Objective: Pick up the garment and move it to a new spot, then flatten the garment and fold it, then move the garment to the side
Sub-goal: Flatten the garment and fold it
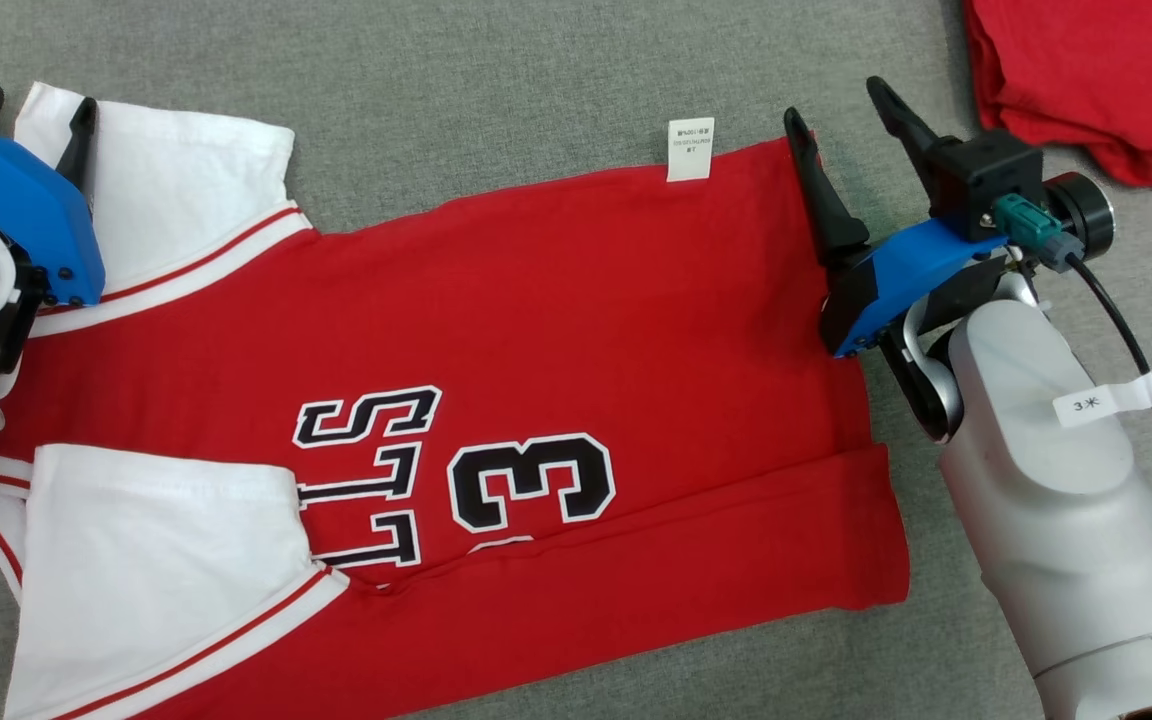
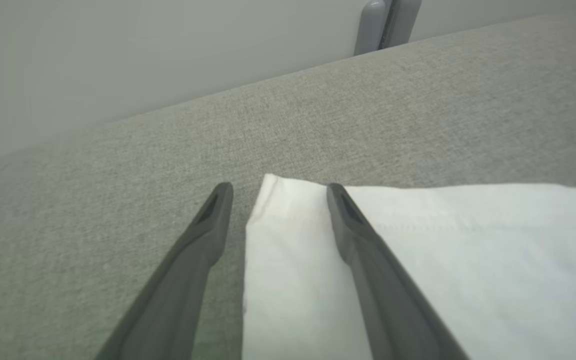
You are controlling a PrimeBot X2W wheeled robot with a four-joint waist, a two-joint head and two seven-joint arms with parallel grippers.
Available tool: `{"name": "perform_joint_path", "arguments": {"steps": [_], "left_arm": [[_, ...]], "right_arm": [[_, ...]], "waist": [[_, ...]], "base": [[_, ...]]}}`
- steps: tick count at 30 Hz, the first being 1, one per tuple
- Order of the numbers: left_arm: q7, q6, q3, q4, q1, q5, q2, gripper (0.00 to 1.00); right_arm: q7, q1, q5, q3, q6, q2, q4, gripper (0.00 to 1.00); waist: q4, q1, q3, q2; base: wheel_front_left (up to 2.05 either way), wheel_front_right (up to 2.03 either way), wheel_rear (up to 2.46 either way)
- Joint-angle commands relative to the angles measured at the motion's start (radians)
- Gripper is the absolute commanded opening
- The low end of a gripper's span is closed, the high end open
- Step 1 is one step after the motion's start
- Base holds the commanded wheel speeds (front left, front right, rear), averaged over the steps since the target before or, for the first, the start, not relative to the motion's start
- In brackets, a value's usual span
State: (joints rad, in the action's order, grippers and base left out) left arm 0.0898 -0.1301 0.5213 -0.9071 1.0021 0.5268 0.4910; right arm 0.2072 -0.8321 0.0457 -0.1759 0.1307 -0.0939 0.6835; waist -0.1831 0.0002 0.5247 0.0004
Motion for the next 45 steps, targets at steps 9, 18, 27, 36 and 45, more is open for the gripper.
{"name": "perform_joint_path", "arguments": {"steps": [9,18,27,36,45], "left_arm": [[-0.001,-0.001,0.080,-0.058,0.046,0.097,0.006,1.00],[-0.017,-0.001,0.151,-0.081,0.068,0.164,-0.010,0.16],[-0.079,0.000,0.220,-0.073,0.101,0.215,-0.005,0.00],[-0.237,0.000,0.252,-0.044,0.070,0.262,-0.019,0.00],[-0.342,0.000,0.261,0.048,-0.046,0.309,-0.016,0.00]], "right_arm": [[-0.110,-0.055,0.080,-0.085,0.000,-0.024,0.048,1.00],[-0.215,-0.040,0.158,-0.143,0.000,-0.046,0.051,1.00],[-0.215,-0.046,0.219,-0.174,0.000,-0.078,0.025,0.00],[-0.093,-0.008,0.189,-0.129,0.000,-0.092,0.063,0.00],[0.008,0.057,0.197,-0.109,0.000,-0.117,0.092,0.00]], "waist": [[-0.001,-0.0002,0.003,-0.0004],[0.006,-0.0002,0.011,-0.0004],[0.025,-0.0002,0.015,-0.0004],[0.064,-0.0002,-0.048,-0.0004],[0.107,-0.0002,-0.101,-0.0004]], "base": [[0.00,0.00,0.00],[0.00,0.00,0.00],[0.00,0.00,0.00],[0.00,0.00,0.00],[0.00,0.00,0.00]]}}
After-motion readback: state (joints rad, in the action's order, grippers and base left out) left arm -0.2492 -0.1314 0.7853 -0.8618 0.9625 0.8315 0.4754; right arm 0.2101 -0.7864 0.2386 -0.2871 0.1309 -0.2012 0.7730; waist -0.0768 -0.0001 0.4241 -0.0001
